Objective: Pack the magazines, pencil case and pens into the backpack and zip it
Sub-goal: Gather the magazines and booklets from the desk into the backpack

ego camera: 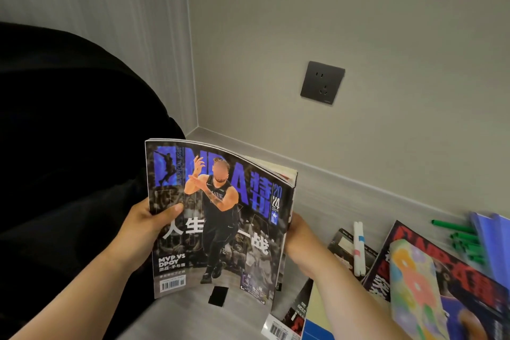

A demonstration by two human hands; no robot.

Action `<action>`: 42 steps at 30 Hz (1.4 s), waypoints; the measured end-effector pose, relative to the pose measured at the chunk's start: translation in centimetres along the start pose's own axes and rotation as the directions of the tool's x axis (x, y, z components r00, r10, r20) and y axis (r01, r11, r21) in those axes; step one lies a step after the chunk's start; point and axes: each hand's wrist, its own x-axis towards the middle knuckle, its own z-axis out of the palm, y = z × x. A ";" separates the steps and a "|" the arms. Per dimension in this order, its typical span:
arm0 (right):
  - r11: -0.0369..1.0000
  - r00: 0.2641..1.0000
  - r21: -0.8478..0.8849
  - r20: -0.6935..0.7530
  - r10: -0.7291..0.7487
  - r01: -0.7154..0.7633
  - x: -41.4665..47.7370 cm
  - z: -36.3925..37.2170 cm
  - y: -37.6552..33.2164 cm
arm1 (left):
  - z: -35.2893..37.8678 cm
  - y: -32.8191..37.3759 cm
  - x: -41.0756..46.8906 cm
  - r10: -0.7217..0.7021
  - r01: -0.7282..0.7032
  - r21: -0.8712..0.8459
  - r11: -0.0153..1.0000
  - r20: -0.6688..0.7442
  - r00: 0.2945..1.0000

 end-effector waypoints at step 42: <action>0.989 0.963 0.133 -0.268 -0.020 0.058 -2.8 0.8 0.6 | 2.0 0.7 -1.5 0.128 -0.114 -0.071 0.991 0.231 0.964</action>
